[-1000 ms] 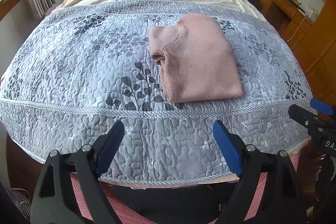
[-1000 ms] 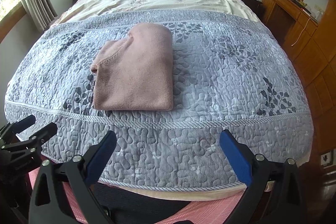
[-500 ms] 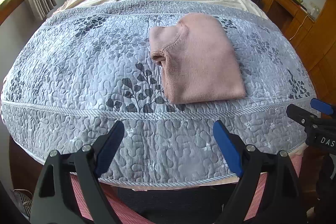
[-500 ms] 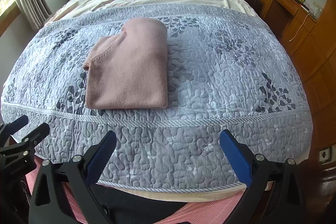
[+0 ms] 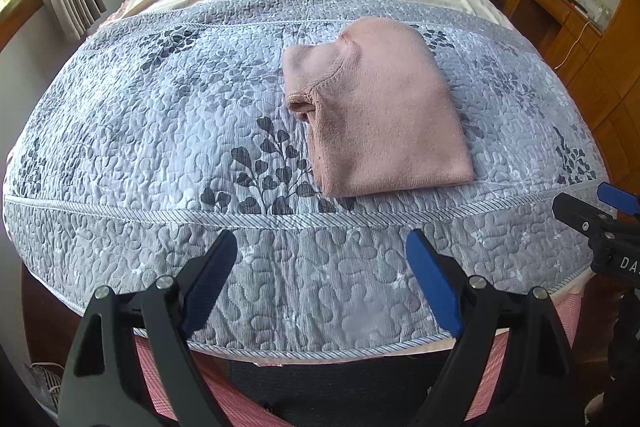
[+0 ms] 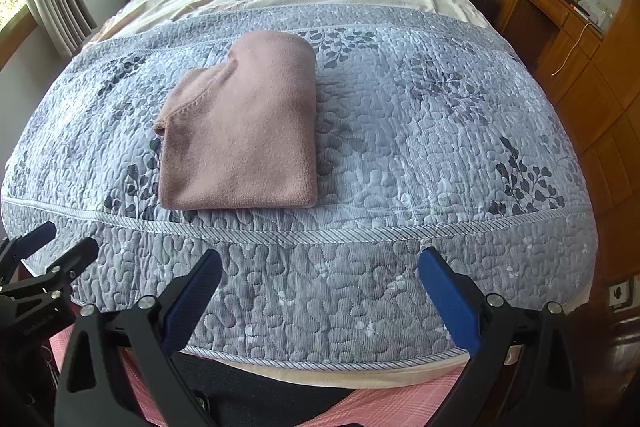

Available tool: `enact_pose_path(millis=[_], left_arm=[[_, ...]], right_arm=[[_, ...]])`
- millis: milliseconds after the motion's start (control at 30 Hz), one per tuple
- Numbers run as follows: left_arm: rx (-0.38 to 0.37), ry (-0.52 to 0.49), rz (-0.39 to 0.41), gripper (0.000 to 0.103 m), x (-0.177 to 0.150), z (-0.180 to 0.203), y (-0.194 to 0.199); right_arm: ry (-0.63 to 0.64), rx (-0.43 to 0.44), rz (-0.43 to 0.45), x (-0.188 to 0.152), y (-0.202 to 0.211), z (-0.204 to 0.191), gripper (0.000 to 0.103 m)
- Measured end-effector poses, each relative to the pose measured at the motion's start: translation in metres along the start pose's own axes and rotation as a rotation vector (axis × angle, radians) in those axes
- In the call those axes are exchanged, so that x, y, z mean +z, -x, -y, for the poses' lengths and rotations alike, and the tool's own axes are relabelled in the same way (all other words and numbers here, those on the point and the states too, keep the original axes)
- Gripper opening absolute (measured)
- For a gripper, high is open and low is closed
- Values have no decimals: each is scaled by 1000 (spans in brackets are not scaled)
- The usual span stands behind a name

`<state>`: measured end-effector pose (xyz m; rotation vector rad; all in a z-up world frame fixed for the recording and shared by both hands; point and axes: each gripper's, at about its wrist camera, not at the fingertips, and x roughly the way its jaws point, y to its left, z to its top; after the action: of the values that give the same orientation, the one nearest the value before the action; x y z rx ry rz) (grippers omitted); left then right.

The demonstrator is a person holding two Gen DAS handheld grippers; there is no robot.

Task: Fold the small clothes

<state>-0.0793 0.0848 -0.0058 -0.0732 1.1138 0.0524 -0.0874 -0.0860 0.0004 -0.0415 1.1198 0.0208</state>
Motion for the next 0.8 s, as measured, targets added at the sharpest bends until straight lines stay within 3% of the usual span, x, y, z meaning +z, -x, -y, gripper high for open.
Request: enact_pose_path(millis=[800], left_arm=[[2,-12,5,86,5,5,0]], right_arm=[[-7,-13,12,7,-4,5,99]])
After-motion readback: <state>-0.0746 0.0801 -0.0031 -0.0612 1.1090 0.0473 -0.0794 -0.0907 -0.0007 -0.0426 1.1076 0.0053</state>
